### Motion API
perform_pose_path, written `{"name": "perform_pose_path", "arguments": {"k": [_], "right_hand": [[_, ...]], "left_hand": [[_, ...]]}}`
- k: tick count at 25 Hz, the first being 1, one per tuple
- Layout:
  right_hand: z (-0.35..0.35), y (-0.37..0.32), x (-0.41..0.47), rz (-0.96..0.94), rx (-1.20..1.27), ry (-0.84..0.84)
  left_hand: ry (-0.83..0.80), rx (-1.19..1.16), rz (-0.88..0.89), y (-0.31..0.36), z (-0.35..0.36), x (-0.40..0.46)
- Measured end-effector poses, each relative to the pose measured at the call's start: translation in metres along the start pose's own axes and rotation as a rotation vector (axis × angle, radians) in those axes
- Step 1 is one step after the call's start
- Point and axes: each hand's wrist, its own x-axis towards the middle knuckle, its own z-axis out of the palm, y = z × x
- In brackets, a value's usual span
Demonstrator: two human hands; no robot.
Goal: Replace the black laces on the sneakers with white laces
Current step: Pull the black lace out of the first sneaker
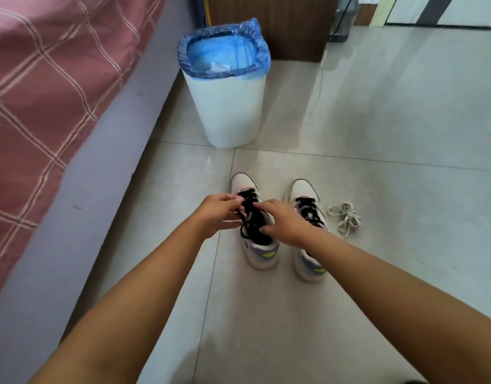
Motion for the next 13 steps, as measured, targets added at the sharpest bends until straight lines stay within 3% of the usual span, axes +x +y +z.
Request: {"name": "perform_pose_path", "arguments": {"k": [3,5,7,10,13], "right_hand": [[-0.003,-0.011,0.021,0.063,0.105,0.01],[-0.004,-0.012,0.028,0.145,0.405,0.095],[-0.005,-0.01,0.027,0.346,0.832,0.157],[-0.009,-0.003,0.026,0.654,1.404,0.206],[-0.025,0.001,0.031,0.626,1.689,0.192]], "left_hand": [[-0.007,-0.393,-0.099,0.005,0.005,0.001],[0.027,-0.556,-0.078,0.008,0.0,0.004],[0.103,-0.646,-0.039,0.003,-0.009,0.008],[0.239,-0.521,-0.033,-0.015,-0.02,0.01],[0.314,-0.075,0.012,-0.025,-0.012,0.007]]}}
